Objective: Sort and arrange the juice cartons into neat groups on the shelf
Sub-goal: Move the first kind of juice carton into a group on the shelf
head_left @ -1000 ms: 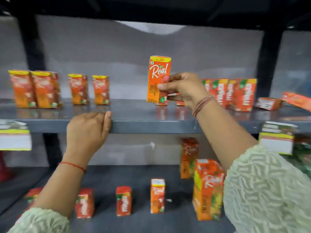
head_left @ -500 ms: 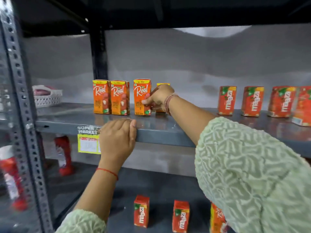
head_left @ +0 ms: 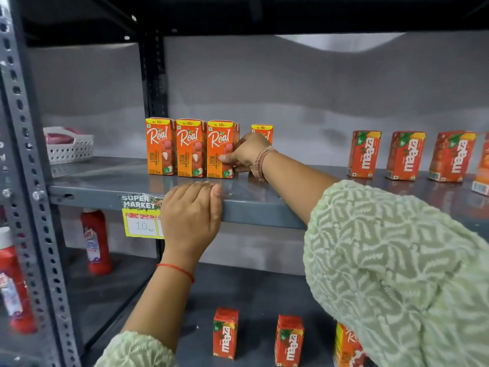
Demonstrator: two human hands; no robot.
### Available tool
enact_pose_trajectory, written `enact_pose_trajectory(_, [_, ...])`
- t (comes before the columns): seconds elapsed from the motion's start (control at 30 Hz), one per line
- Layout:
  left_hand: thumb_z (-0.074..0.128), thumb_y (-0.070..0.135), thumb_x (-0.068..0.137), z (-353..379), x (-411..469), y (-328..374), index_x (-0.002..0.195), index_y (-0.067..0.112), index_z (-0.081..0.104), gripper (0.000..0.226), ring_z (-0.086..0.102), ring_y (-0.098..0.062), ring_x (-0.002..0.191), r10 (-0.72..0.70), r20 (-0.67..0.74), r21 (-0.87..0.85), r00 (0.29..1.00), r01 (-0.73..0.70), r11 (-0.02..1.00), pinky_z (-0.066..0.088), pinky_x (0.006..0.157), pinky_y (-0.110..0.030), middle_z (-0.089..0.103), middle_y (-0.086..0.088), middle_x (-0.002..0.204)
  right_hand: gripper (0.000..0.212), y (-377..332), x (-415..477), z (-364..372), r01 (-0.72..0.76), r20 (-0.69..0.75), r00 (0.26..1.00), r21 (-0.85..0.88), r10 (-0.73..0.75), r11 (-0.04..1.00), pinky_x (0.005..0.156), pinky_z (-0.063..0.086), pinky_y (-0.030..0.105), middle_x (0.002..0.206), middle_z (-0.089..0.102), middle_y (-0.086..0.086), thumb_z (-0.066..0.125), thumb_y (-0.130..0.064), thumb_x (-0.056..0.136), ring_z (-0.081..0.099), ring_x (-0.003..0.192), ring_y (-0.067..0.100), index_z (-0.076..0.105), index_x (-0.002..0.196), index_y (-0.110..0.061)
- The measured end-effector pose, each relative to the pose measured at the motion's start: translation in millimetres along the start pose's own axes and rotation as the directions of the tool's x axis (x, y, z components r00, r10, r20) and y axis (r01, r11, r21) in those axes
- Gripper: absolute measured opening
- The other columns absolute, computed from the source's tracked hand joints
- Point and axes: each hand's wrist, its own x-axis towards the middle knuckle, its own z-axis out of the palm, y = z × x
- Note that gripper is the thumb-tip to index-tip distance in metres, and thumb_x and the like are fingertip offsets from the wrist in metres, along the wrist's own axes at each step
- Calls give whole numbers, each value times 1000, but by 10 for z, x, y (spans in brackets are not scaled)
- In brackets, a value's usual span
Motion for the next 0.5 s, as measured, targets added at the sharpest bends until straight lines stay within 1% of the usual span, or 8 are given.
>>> enact_pose_trajectory(0.13, [28,24,98,-4,-12,-5,70,1,70,56,65,-28,58,9,16,4,1000,-9,1000,36,60,-30,71,-11,68,66,-23,-117,-97,-33,-29,999,36,34,999,96,50,47,124,61,13,82,-22,66,58,116,34,53,121,-3])
enact_pose_trajectory(0.17, [28,24,98,-9,-13,4,71,1,70,55,65,-28,59,5,24,6,1000,-5,1000,37,60,-30,71,-11,69,56,-28,-176,-184,-9,-67,998,70,14,998,97,49,47,121,62,13,80,-18,68,56,116,33,55,115,-3])
enact_pose_trajectory(0.23, [32,24,97,-24,-14,39,72,0,71,51,65,-30,60,-27,40,1,999,27,1000,37,62,-31,71,-13,69,23,16,-326,-438,64,-165,985,127,-42,990,96,50,45,100,64,9,77,-10,72,59,108,28,59,86,-10])
enact_pose_trajectory(0.27, [36,21,96,-34,-11,76,72,0,71,47,65,-31,60,-55,46,-13,997,56,998,35,63,-32,71,-14,68,19,78,-435,-582,128,-231,968,120,-98,984,92,52,44,91,62,4,75,-8,73,61,100,24,57,78,-13])
enact_pose_trajectory(0.33, [39,18,93,-50,0,186,67,-1,70,44,62,-32,58,-128,55,-37,990,130,991,34,62,-33,68,-16,63,17,254,-684,-876,266,-359,903,33,-237,963,84,55,39,79,55,-9,71,-8,75,58,87,15,60,84,-15])
enact_pose_trajectory(0.4, [39,18,93,-43,39,439,60,1,66,46,59,-33,53,-156,57,-40,986,159,987,36,57,-34,66,-16,58,16,471,-931,-1212,357,-458,822,-50,-339,933,77,53,35,74,52,-18,70,-9,76,56,72,6,61,87,-17])
enact_pose_trajectory(0.47, [40,19,93,-6,82,810,55,2,62,47,57,-33,49,-127,61,-69,990,131,989,39,53,-33,63,-16,54,15,690,-1139,-1559,399,-546,732,-141,-407,906,68,49,23,74,57,-15,69,-9,76,52,55,-3,62,86,-18])
enact_pose_trajectory(0.5, [41,19,92,16,109,1046,53,3,61,46,57,-33,47,-100,57,-104,993,105,989,39,51,-31,62,-15,52,14,794,-1243,-1746,402,-585,683,-198,-437,894,65,45,15,75,59,-11,68,-8,76,51,53,-6,64,87,-16])
